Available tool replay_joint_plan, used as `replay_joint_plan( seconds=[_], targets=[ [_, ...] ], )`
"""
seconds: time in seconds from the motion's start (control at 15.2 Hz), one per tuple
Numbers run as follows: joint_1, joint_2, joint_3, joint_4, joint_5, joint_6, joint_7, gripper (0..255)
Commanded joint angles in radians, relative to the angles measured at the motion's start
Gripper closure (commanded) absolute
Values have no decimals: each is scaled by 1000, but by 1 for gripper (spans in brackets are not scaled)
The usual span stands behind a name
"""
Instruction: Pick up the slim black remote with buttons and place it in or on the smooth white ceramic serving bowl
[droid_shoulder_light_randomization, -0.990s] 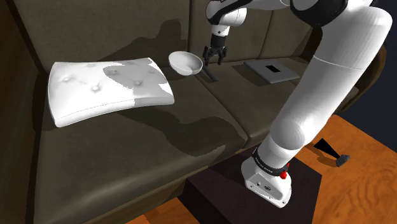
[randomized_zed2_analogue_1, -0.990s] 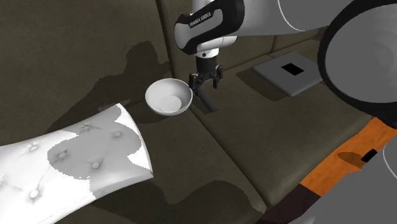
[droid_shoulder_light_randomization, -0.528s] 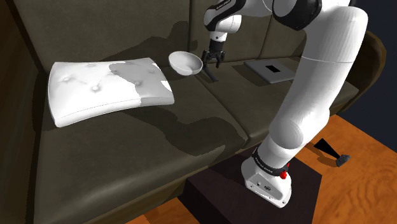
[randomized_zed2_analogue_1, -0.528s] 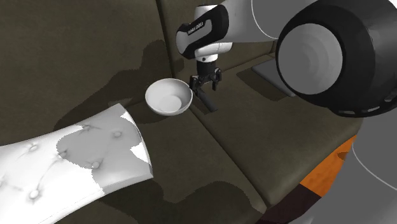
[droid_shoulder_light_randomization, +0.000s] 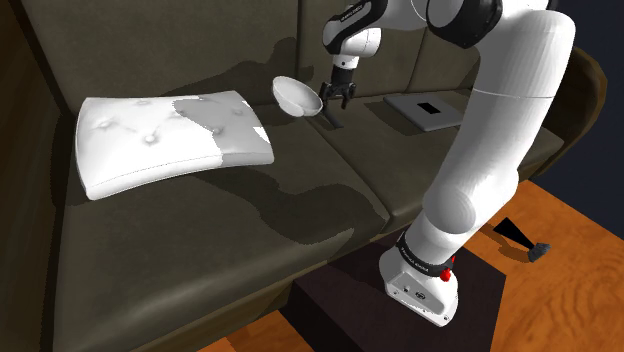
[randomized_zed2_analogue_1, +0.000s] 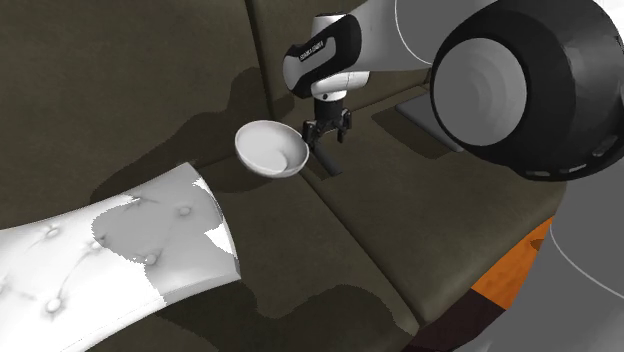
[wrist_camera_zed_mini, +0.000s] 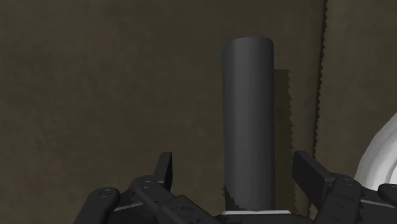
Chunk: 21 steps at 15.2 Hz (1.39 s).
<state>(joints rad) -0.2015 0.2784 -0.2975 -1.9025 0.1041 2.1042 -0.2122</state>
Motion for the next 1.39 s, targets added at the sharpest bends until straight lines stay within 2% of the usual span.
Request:
replay_joint_plan(
  seconds=[0.0, 0.13, 0.2, 0.46, 0.79, 1.32],
  targets=[
    [11, 18, 16, -12, 12, 0, 0, 0],
    [13, 18, 14, -12, 12, 0, 0, 0],
    [16, 27, 17, 3, 14, -7, 6, 255],
    [19, 38, 21, 35, 15, -29, 15, 255],
    [13, 18, 14, -12, 12, 0, 0, 255],
    [18, -31, 7, 35, -7, -94, 13, 255]
  ],
)
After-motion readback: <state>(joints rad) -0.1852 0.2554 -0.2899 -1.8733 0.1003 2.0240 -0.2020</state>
